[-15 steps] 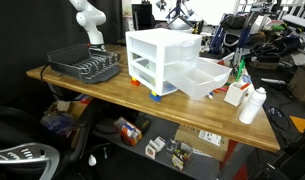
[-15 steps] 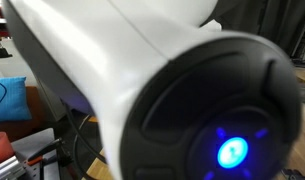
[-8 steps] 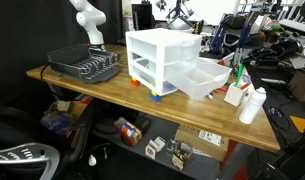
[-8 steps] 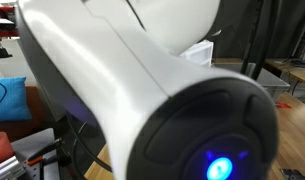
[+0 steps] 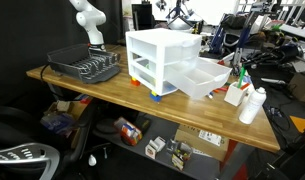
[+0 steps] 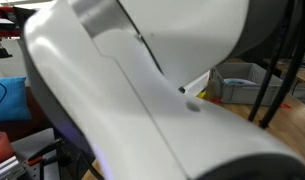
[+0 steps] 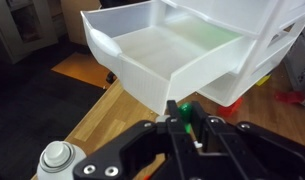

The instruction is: Put the green pen inside the white box

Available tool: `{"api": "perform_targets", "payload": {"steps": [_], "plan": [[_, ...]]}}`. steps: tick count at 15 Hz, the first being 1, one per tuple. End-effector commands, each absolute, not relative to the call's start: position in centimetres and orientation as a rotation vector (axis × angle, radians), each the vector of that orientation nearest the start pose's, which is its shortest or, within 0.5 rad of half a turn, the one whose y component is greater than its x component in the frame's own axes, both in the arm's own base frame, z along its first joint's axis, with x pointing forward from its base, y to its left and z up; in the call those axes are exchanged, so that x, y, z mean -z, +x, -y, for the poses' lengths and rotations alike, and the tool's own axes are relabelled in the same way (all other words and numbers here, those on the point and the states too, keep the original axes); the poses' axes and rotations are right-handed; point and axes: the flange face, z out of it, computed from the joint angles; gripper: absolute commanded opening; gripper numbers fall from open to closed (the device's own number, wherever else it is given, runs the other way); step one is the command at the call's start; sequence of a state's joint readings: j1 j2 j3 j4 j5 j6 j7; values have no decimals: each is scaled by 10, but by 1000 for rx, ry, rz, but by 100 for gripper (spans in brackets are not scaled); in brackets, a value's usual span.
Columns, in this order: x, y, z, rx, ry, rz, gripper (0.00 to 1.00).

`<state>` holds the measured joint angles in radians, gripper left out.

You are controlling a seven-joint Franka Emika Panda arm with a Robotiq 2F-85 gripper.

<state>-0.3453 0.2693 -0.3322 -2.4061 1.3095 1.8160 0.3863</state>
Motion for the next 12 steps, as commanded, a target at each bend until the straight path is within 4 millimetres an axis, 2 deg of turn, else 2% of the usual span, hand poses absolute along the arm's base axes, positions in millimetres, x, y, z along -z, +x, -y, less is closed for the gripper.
{"api": "perform_targets", "payload": {"steps": [1,5,7,8,9,11,12], "plan": [[-182,406,227,-615,-1064,-1743,4],[-158,420,233,-662,-1063,-1751,4],[-148,421,237,-682,-1078,-1778,4],[-144,419,239,-687,-1083,-1795,21],[-142,418,241,-694,-1083,-1801,44],[-142,412,245,-690,-1088,-1811,48],[-145,410,247,-681,-1095,-1813,54]]}}
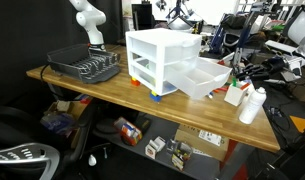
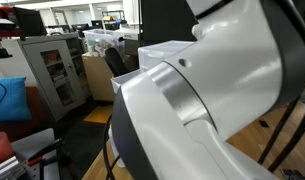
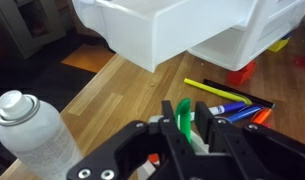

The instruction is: Put the green pen inside the white box

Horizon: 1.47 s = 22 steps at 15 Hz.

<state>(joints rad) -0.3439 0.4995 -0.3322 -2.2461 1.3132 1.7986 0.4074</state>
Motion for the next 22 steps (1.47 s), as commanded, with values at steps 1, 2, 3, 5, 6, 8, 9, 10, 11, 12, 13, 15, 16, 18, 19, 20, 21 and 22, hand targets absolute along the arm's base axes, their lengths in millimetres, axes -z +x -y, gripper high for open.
{"api": "perform_targets", "payload": {"steps": [1,2,3,5,6,8,9,10,11,12,13,15,16,18,19,20,21,22], "plan": [[-148,408,249,-671,-1106,-1811,62],[-153,407,252,-658,-1117,-1808,68],[-157,406,254,-646,-1128,-1809,75],[-171,404,258,-626,-1166,-1812,89],[-176,402,258,-632,-1200,-1834,95],[-186,397,259,-633,-1280,-1883,100],[-191,395,258,-620,-1321,-1903,100],[-196,394,257,-594,-1361,-1932,100],[-200,394,255,-562,-1398,-1966,100],[-203,395,252,-519,-1434,-2006,100],[-195,400,260,-578,-1381,-1943,100],[-198,402,256,-570,-1395,-1949,100],[-196,401,257,-571,-1392,-1952,100],[-193,399,260,-574,-1385,-1958,100],[-194,399,260,-573,-1386,-1958,100],[-194,399,260,-573,-1386,-1957,100],[-194,400,260,-573,-1386,-1957,100],[-194,400,260,-573,-1386,-1957,100]]}}
